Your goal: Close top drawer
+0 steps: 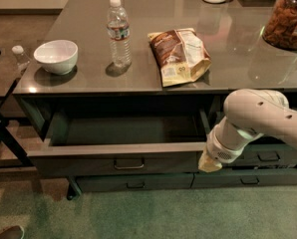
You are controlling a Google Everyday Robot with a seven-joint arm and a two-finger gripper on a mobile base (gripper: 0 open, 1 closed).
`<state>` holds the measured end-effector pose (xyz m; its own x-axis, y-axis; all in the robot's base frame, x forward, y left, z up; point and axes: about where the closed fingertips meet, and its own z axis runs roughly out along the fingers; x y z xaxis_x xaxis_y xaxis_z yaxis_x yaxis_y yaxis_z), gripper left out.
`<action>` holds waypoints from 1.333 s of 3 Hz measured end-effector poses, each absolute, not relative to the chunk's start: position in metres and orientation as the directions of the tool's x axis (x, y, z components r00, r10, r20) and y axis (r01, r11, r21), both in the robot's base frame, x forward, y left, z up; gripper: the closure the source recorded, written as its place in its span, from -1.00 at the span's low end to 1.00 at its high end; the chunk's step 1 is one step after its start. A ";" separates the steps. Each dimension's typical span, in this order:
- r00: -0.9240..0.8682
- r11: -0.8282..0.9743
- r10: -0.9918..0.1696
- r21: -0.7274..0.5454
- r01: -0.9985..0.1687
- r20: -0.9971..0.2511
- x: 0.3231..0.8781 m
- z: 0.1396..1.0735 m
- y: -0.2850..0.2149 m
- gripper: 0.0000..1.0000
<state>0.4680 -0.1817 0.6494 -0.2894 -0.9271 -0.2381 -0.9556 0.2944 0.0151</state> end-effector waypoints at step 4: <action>-0.289 0.294 -0.927 0.015 -0.956 -0.238 0.468 0.649 -0.182 -1.00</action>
Offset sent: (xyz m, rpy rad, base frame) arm 0.0000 0.0000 0.0000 0.0000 0.0000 0.0000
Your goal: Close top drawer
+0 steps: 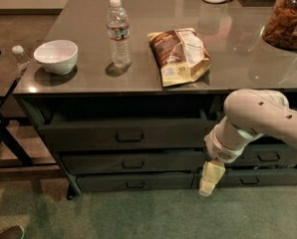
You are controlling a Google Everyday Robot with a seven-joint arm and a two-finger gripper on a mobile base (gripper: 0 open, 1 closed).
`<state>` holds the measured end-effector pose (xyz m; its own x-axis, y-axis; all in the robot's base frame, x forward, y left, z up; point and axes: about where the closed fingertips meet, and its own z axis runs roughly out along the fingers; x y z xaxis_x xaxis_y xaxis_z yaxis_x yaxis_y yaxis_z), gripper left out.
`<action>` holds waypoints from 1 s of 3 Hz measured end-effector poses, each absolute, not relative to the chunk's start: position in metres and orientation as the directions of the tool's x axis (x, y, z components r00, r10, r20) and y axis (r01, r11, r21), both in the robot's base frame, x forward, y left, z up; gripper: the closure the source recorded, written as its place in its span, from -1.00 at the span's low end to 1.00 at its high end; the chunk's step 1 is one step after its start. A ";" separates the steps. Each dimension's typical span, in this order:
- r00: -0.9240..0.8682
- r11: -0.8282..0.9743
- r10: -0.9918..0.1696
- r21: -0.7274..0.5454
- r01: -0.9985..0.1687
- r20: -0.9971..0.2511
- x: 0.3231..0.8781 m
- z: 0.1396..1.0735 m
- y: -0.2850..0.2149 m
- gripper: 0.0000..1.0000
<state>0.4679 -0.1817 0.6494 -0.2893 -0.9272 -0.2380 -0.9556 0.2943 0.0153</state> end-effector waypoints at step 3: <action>-0.289 0.294 -0.927 0.015 -0.956 -0.238 0.468 0.649 -0.182 0.30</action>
Offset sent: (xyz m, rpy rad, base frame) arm 0.0000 0.0000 0.0000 0.0000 0.0000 0.0000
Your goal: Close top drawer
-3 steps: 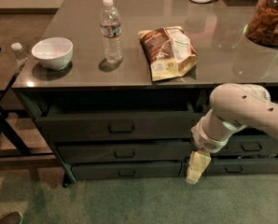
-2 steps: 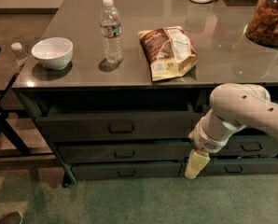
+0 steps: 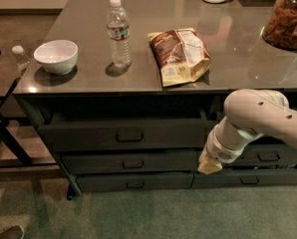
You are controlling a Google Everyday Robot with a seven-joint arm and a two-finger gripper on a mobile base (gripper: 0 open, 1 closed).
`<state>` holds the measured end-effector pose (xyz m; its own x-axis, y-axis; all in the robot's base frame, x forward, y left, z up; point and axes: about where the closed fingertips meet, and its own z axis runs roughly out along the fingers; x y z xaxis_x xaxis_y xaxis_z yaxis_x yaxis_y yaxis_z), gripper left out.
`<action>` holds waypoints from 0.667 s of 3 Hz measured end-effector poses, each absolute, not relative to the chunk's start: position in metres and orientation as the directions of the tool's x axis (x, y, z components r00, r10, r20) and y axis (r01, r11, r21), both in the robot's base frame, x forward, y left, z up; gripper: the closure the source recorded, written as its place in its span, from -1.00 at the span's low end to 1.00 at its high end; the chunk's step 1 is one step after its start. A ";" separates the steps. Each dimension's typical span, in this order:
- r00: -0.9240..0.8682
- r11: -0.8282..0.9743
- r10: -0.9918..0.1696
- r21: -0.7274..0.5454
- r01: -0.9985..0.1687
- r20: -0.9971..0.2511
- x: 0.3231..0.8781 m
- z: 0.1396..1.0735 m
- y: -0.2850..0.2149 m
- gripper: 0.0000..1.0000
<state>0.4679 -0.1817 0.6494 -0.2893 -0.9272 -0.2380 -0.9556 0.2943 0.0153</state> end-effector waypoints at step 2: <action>-0.260 0.268 -0.935 0.003 -0.963 -0.242 0.487 0.651 -0.172 1.00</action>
Offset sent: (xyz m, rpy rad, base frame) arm 0.0373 0.0172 0.0056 -0.0007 -0.0307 0.0484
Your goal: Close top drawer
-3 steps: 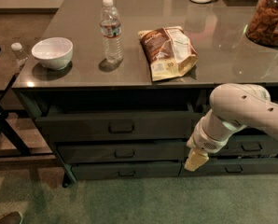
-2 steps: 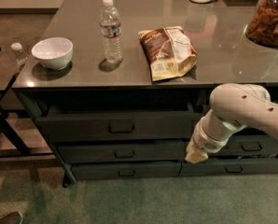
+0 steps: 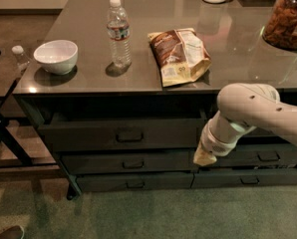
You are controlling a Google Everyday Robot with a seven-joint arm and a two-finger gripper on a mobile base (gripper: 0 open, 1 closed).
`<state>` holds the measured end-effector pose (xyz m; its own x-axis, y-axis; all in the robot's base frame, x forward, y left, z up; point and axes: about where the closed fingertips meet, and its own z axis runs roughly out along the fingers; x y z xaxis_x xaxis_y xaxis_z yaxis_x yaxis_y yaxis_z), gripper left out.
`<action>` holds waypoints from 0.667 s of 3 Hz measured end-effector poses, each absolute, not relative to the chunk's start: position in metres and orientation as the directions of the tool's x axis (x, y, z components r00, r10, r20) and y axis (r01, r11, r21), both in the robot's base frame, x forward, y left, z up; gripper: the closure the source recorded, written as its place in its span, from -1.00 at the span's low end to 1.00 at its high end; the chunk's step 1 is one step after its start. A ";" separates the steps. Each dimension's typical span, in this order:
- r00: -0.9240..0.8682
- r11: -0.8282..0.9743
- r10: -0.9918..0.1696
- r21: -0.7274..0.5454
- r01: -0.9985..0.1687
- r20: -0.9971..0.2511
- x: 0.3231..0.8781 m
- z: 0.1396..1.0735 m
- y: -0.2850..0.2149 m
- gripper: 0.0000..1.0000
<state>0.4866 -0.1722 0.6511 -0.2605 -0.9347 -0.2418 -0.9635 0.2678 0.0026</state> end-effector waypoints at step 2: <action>-0.228 0.238 -0.948 -0.020 -0.971 -0.222 0.521 0.651 -0.160 1.00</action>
Offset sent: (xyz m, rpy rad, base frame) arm 0.0598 0.0192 0.0015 -0.0508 -0.0337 0.0430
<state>0.5212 -0.1598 0.6511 -0.2277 -0.9482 -0.2215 -0.9711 0.2378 -0.0199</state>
